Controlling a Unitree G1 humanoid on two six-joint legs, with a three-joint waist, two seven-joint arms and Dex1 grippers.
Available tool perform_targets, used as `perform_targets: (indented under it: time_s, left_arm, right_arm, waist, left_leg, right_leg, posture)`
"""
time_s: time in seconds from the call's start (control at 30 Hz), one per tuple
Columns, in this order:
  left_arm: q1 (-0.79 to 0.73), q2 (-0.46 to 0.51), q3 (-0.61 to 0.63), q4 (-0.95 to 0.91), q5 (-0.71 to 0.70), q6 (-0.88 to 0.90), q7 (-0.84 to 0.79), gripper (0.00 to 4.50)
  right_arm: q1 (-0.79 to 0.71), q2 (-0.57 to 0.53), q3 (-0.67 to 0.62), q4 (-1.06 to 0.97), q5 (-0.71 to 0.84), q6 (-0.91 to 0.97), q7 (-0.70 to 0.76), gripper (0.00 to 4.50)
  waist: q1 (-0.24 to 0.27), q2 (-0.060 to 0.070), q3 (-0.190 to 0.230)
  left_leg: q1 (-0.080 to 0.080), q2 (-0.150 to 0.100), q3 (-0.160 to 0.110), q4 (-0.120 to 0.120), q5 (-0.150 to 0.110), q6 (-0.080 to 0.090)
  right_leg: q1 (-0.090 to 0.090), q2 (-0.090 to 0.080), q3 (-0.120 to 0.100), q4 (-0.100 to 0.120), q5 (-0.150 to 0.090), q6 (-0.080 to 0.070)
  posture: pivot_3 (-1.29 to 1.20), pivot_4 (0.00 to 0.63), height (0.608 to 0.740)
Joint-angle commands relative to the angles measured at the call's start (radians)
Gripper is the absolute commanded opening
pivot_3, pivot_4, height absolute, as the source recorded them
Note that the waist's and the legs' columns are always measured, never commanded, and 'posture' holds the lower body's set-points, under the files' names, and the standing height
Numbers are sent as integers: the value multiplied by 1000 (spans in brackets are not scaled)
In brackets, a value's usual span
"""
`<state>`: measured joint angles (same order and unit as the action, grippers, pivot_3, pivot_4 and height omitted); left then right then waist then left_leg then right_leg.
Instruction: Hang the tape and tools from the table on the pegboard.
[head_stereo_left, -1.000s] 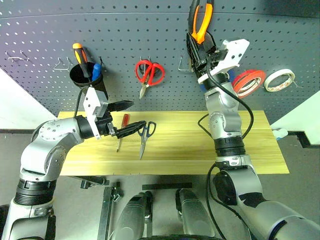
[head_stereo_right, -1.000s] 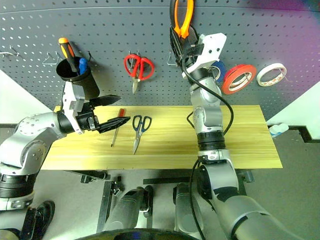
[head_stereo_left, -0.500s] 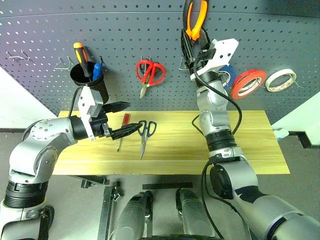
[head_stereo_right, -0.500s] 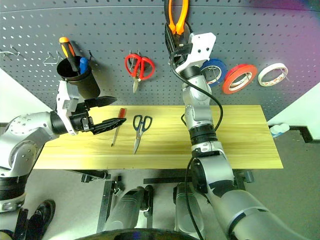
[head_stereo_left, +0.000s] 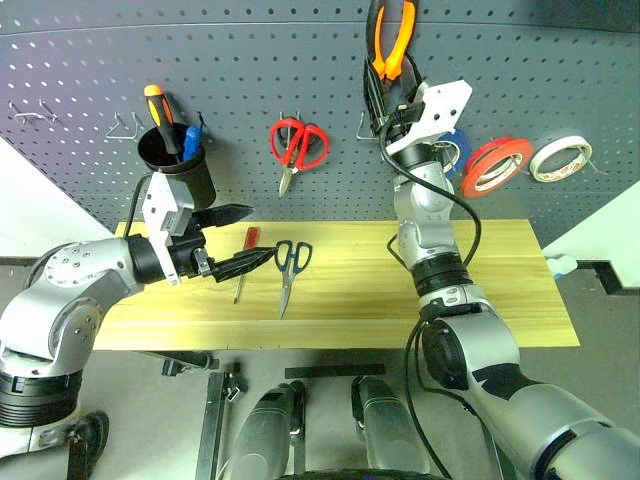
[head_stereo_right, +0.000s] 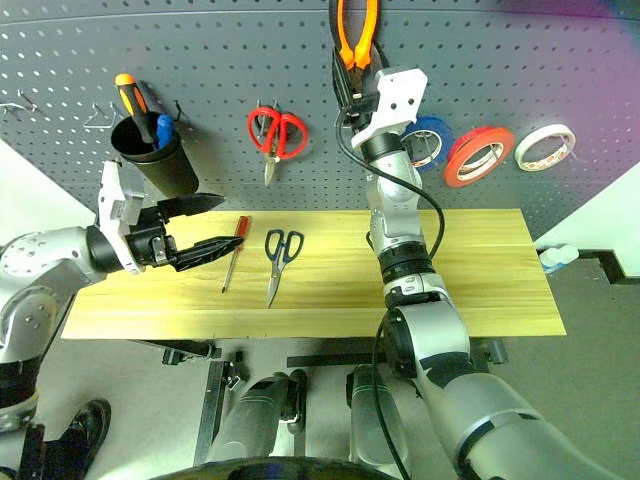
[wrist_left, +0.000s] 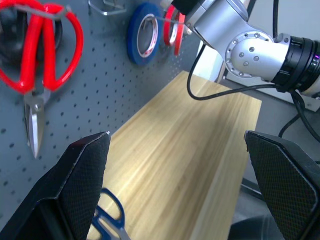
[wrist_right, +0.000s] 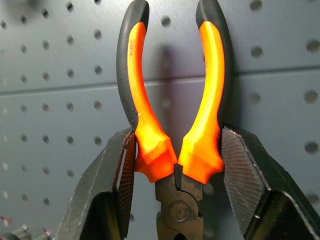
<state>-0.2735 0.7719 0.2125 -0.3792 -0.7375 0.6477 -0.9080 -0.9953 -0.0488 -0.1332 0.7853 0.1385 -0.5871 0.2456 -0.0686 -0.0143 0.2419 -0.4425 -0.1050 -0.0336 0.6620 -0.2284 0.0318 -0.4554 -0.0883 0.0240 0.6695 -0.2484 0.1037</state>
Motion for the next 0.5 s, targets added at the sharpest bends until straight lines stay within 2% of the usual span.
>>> perform_targets:
  time_s: [0.03,0.5]
  left_arm:
    - [8,31,48,-50,-30,10,-1,4500]
    - [34,63,91,-78,-70,38,18,4500]
  right_arm:
    - [-34,0,2,6,-8,-51,-6,2130]
    - [13,1,18,93,-70,-87,-74,2130]
  waist:
    - [0,0,2]
    - [2,0,13]
  left_leg:
    - [0,0,0,0,0,0]
    - [0,0,-1,0,0,0]
  right_leg:
    - [0,0,0,0,0,0]
    - [1,0,0,0,0,0]
  posture:
    - [27,275,718]
    - [43,298,718]
